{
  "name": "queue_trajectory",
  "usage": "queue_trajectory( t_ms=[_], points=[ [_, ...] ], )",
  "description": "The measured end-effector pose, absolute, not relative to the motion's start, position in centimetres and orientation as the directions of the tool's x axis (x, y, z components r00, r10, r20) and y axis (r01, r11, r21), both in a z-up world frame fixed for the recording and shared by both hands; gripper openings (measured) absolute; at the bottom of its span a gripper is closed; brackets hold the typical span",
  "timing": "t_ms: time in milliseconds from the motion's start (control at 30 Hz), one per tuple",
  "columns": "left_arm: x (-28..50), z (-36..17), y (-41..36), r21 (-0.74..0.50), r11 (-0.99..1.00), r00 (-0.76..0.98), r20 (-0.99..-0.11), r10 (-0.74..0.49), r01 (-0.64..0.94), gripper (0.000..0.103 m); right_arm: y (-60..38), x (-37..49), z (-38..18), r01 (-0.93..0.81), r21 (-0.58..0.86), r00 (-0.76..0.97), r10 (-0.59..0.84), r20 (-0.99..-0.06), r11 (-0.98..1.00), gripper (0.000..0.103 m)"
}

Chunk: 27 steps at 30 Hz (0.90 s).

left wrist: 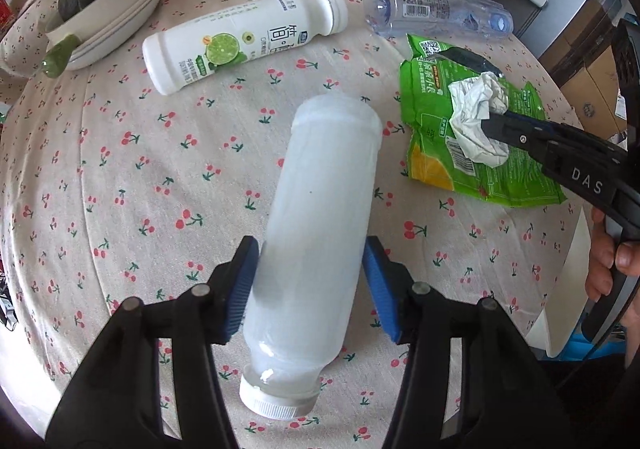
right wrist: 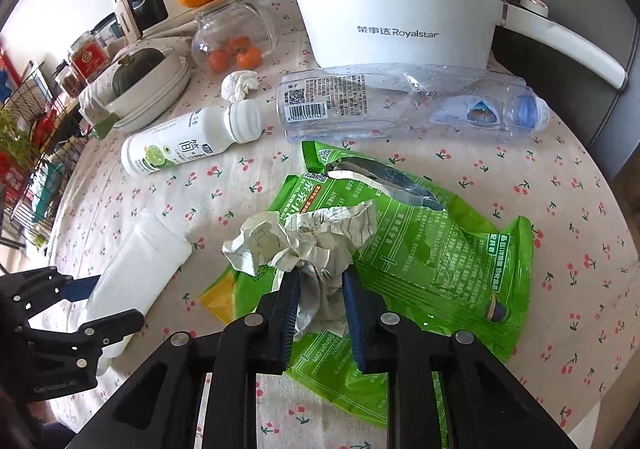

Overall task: Collect trash
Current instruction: 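Carry the bottle and tissue over the white bin and open both tools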

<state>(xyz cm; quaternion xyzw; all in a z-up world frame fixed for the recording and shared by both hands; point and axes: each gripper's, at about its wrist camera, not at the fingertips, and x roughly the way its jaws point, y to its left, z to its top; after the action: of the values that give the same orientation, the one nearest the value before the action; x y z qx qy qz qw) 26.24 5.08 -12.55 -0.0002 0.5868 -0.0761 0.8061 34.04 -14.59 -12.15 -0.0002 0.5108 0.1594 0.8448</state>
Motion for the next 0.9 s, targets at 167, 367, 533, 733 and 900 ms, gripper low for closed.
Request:
queue_trajectory(
  t_ms=[167,367,533,733,900],
  points=[
    [25.3,-12.0,5.6,-0.099,0.991,0.308,-0.944,-0.121,0.087,0.055,-16.2,32.7,-9.6,-0.242,0.192,0.453,0.286,-0.844,0.951,0.019],
    [22.1,-10.8,5.9,-0.131,0.990,0.354,-0.924,-0.144,0.060,0.054,-18.2,29.6,-5.6,-0.246,0.226,0.509,0.324,-0.798,0.943,0.017],
    [19.6,-8.6,5.9,-0.170,0.984,0.418,-0.891,-0.176,0.052,0.053,-20.1,26.6,-3.1,-0.259,0.234,0.538,0.342,-0.771,0.937,0.017],
    [17.9,-6.4,5.5,-0.212,0.976,0.488,-0.847,-0.211,0.054,0.052,-22.9,24.4,-2.2,-0.217,0.241,0.545,0.322,-0.774,0.946,0.017],
    [17.2,-4.3,3.6,-0.242,0.963,0.545,-0.795,-0.266,0.116,0.051,-25.1,22.6,-1.3,-0.190,0.229,0.553,0.297,-0.778,0.955,0.017]
  ],
)
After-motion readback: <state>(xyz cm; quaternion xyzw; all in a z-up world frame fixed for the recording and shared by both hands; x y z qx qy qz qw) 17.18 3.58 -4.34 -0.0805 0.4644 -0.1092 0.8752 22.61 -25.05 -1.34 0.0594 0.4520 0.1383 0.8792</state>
